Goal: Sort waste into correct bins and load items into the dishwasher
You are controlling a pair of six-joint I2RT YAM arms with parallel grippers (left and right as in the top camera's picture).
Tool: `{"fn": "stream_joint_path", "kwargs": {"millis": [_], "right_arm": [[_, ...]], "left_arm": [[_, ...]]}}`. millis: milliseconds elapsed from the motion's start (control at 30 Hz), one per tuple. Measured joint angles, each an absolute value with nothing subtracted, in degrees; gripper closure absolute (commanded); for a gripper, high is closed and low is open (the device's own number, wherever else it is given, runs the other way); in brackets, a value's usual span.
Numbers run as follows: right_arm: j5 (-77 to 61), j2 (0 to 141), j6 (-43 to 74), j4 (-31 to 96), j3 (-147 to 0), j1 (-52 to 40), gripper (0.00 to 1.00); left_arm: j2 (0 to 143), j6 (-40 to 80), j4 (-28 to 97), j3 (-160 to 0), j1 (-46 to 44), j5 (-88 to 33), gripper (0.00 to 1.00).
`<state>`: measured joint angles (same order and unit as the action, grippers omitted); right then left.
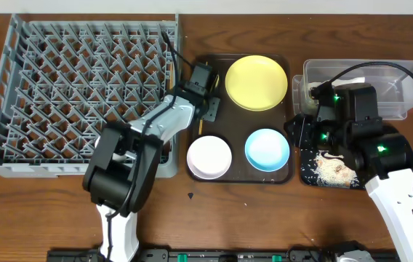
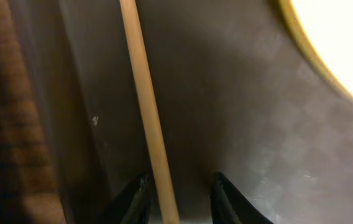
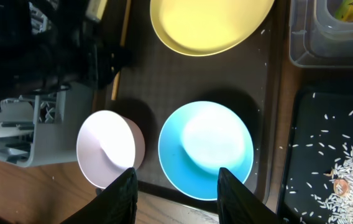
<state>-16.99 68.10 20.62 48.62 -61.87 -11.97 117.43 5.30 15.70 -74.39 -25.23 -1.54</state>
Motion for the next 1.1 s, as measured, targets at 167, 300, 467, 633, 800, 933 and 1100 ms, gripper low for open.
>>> {"fn": "stream_joint_path", "kwargs": {"millis": [167, 300, 467, 633, 800, 933, 1100], "right_arm": [[-16.99, 68.1, 20.62, 48.64, -61.87, -11.97, 0.61], [-16.99, 68.1, 20.62, 48.64, -61.87, -11.97, 0.62], [-16.99, 68.1, 20.62, 48.64, -61.87, -11.97, 0.61], [-16.99, 68.1, 20.62, 48.64, -61.87, -11.97, 0.62], [-16.99, 68.1, 20.62, 48.62, -61.87, -11.97, 0.61], [-16.99, 68.1, 20.62, 48.62, -61.87, -11.97, 0.61], [-16.99, 68.1, 20.62, 48.62, -61.87, -11.97, 0.61]], "left_arm": [[117.6, 5.32, 15.84, -74.52, -25.21, -1.5, 0.88], [117.6, 5.87, 16.4, -74.65, -25.17, -1.56, 0.92], [116.53, 5.98, 17.52, -74.48, -25.17, -1.63, 0.92], [107.22, 5.98, 19.51, -74.15, -25.17, -1.61, 0.92], [92.99, 5.96, 27.09, -74.35, -24.16, -0.12, 0.92], [89.12, 5.98, 35.05, -74.56, -21.56, 3.22, 0.92], [91.96, 6.42, 37.06, -73.82, -17.8, 5.17, 0.91]]}}
